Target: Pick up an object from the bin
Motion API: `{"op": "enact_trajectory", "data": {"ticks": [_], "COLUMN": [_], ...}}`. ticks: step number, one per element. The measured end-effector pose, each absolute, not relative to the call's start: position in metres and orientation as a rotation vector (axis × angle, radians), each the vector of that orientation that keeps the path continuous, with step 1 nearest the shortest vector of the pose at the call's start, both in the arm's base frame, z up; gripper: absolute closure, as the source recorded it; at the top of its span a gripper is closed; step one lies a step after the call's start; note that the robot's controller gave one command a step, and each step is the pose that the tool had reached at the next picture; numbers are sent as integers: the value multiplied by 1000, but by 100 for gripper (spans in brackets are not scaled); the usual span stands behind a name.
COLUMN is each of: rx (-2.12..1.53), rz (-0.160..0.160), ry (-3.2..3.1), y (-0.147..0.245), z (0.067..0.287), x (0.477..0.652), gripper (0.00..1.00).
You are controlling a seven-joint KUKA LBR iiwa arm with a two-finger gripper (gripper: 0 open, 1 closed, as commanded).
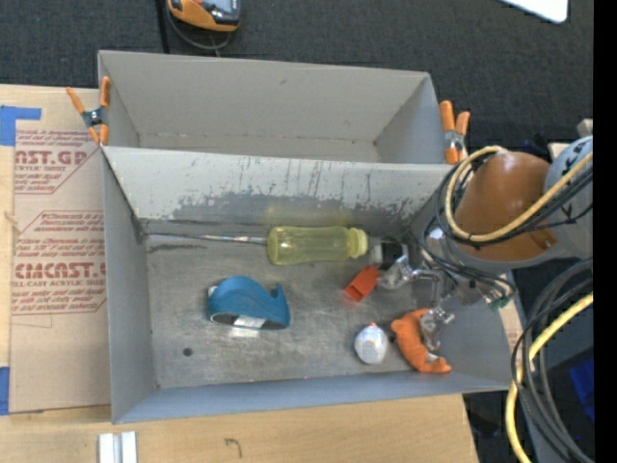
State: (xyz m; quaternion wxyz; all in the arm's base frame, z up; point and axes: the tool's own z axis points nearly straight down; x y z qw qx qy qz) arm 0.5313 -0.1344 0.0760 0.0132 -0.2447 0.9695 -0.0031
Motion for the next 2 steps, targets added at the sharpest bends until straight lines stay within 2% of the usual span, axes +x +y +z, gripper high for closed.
{"op": "enact_trajectory", "data": {"ticks": [1,2], "rx": [-763,-768], "rz": [-10,-5], "ry": [3020,3048], "y": [-134,-138], "z": [76,74], "x": [531,525], "gripper": [0,100]}}
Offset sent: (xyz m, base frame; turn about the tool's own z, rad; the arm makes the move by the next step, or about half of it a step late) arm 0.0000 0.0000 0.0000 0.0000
